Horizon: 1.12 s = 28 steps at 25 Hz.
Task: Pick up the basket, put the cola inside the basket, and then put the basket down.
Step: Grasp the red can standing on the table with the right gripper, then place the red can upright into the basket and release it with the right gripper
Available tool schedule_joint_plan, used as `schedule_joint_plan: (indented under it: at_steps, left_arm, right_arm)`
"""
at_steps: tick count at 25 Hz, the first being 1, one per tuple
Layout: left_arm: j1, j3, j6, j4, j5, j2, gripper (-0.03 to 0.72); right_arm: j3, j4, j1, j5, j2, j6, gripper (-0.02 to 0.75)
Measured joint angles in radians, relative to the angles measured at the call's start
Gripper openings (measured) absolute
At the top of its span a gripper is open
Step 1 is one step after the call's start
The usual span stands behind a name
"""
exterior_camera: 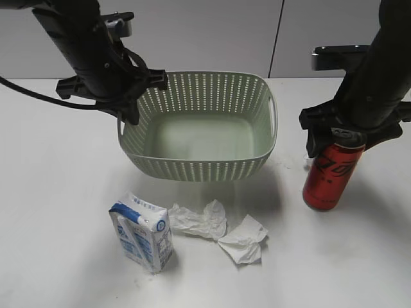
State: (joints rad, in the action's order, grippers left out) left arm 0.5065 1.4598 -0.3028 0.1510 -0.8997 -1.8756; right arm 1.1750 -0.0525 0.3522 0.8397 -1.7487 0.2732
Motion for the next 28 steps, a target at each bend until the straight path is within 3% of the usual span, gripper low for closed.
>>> schedule_joint_plan:
  at_steps: [5,15,24,28]
  left_arm:
    - [0.000,0.000,0.000,0.000,0.002,0.000,0.000]
    - [0.000,0.000,0.000,0.000,0.035,0.000,0.000]
    - [0.000,0.000,0.000,0.008,0.064,0.000,0.000]
    - [0.000,0.000,0.000,0.017,0.058,0.000,0.000]
  right_arm:
    - [0.000,0.001,0.000,0.014,-0.005,0.016,0.535]
    - [0.034,0.001,0.000,0.114,0.004,-0.017,0.533]
    - [0.322,0.000,0.006,0.350,0.107,-0.139,0.533]
    - [0.466,-0.008,0.078,0.369,0.125,-0.168,0.533]
